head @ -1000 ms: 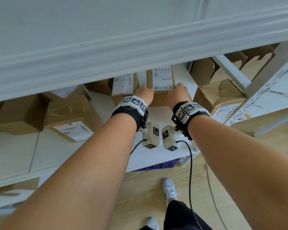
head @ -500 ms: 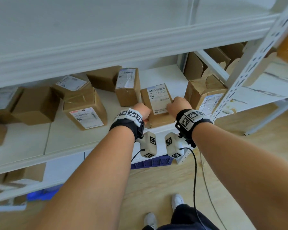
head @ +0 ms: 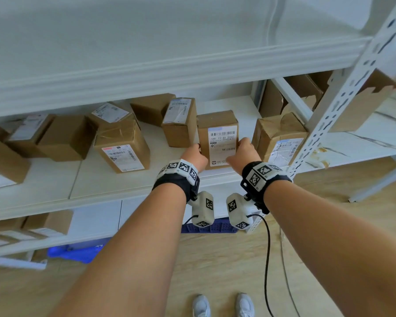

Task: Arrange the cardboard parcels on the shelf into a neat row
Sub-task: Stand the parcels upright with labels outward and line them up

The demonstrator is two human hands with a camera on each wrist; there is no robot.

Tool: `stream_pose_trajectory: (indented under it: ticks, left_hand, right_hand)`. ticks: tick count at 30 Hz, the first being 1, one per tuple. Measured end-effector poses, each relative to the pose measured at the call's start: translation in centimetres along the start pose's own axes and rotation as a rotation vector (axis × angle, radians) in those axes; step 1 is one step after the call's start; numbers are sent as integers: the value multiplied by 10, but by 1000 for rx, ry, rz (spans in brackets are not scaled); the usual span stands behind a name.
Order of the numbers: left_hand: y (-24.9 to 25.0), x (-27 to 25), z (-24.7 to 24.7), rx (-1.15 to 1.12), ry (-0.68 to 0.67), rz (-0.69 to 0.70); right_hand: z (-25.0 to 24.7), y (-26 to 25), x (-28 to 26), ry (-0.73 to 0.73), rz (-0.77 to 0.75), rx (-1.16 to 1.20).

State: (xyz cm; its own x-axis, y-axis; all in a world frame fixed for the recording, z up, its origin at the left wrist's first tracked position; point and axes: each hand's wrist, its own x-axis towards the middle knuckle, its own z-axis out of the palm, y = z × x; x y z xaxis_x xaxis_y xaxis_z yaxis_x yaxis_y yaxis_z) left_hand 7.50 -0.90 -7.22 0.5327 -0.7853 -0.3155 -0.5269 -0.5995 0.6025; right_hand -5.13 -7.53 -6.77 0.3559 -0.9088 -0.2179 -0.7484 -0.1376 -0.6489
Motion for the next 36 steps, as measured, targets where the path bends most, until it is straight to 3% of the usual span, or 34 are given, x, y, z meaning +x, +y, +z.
stream_pose_trajectory:
  ticks: [3,6,10,17,27,31,36]
  left_hand:
    - [-3,-1,2,25,-9,-49]
    - [3,2,-3,-30,67,-85]
    - [32,-8,-11,-171,228,30]
    - [30,-4,-11,-236,145,96]
    - [50,5,23,-188,138,100]
    - [61,11,31,-188,122,93]
    - [71,12,41,-203,117,111]
  right_hand:
    - [3,4,-2,-37,9,-10]
    - [-5,-2,0,-10,-33,-17]
    - [-40,-9,-4,83,-180,-58]
    - [-62,-16,1,162,-346,-97]
    - [-90,26,21,202,-228,-326]
    - [-92,35,26,131,-167,-300]
    - [-91,38,27,115,-202,-289]
